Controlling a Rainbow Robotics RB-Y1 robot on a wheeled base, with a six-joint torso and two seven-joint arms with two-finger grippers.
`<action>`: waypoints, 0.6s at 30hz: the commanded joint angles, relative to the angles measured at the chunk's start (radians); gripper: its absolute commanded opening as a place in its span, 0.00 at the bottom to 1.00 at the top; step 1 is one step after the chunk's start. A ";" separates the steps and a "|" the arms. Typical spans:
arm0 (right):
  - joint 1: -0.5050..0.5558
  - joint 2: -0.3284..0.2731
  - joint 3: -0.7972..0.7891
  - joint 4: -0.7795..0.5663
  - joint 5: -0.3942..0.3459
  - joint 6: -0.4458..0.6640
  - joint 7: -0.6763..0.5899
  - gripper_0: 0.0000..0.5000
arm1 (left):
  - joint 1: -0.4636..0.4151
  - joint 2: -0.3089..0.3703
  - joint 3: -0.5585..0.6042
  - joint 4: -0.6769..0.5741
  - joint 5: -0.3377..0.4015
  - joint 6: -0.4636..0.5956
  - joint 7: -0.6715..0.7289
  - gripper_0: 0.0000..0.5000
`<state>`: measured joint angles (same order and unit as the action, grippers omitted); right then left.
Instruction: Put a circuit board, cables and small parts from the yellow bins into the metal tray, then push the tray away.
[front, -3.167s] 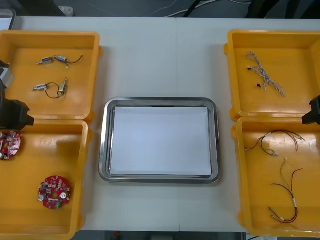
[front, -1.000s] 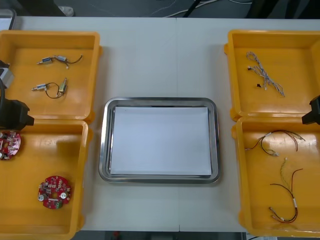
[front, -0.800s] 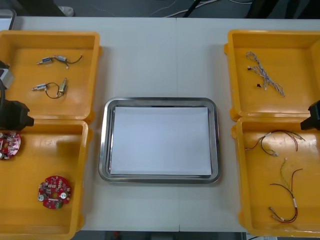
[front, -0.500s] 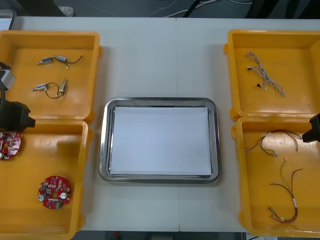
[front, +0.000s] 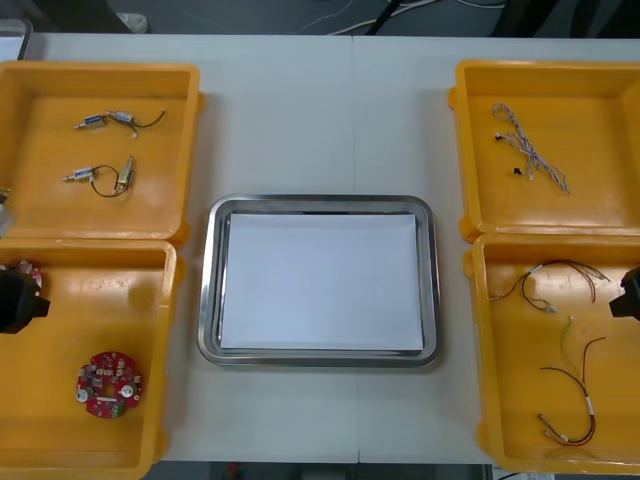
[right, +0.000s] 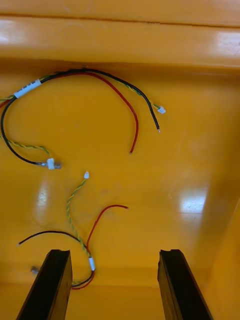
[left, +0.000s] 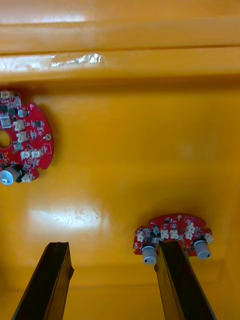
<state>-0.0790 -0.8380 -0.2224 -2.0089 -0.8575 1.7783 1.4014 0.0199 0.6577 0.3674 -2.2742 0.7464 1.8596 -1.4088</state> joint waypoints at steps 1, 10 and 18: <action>0.062 -0.021 0.003 -0.031 0.017 -0.045 0.076 1.00 | 0.114 0.042 0.036 -0.067 0.016 -0.089 -0.156 1.00; 0.094 0.036 0.003 -0.030 0.060 -0.049 0.169 1.00 | 0.236 0.040 0.001 -0.080 0.008 -0.249 -0.179 1.00; 0.131 0.073 0.006 -0.030 0.057 -0.088 0.206 1.00 | 0.308 0.029 -0.057 -0.080 -0.018 -0.341 -0.196 1.00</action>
<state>0.0162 -0.7931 -0.2224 -2.0099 -0.8032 1.7092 1.5627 0.2811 0.6579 0.3415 -2.3204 0.7447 1.5452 -1.4863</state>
